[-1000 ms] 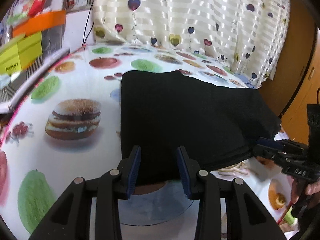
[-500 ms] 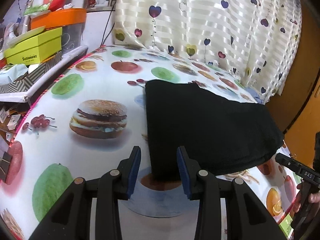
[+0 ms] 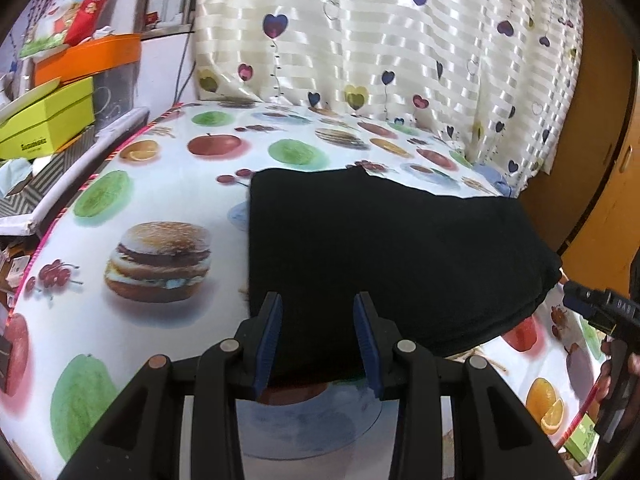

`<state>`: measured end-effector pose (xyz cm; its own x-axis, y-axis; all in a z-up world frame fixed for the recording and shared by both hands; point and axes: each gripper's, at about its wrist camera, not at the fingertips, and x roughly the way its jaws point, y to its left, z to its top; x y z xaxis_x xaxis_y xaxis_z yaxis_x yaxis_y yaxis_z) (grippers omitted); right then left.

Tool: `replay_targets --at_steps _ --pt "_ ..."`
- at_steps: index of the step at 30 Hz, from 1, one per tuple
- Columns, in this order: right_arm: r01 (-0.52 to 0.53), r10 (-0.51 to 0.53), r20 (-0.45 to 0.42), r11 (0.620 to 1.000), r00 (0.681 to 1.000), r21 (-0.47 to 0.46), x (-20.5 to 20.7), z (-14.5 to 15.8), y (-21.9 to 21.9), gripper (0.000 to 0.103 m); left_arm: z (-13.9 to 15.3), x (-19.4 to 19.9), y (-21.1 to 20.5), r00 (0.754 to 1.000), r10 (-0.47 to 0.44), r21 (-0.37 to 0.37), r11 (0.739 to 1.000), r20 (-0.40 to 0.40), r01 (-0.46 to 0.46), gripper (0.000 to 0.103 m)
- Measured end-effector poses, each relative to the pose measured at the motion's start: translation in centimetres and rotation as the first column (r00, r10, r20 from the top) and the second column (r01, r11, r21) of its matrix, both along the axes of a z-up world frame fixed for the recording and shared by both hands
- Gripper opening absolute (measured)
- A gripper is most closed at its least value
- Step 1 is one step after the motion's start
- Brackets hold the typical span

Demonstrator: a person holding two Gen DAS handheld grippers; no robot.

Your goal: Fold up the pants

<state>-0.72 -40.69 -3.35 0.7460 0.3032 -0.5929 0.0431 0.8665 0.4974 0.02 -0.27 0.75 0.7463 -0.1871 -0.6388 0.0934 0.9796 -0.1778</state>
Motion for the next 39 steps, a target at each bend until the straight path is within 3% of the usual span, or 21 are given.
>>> replay_targets --at_steps 10,15,21,31,35,39 --pt "0.120 -0.113 -0.059 0.983 0.992 0.139 2.2 -0.8 -3.4 0.058 -1.0 0.8 -1.2 0.999 -0.036 0.021 0.999 -0.039 0.037 0.040" --pt "0.162 -0.151 -0.077 0.973 0.985 0.164 3.2 -0.7 -4.1 0.058 -1.6 0.7 -1.8 0.998 -0.040 0.065 0.997 -0.044 0.043 0.040" --pt "0.279 -0.256 -0.124 0.932 0.959 0.233 3.9 -0.7 -5.2 0.058 -1.6 0.7 -1.9 0.998 -0.041 0.064 0.997 -0.043 0.044 0.040" --pt "0.322 -0.319 -0.127 0.947 0.939 0.003 5.3 0.3 -2.7 0.055 -1.7 0.8 -1.3 0.998 -0.048 0.020 0.999 -0.042 0.049 0.040" --pt "0.343 -0.340 -0.136 0.939 0.930 -0.002 5.4 0.1 -3.0 0.039 -1.7 0.8 -1.1 0.998 -0.050 0.000 0.999 -0.042 0.050 0.040" --pt "0.347 -0.339 -0.119 0.936 0.933 0.059 5.0 -0.2 -3.7 0.028 -1.8 0.8 -0.8 0.998 -0.054 -0.024 0.998 -0.042 0.053 0.040"
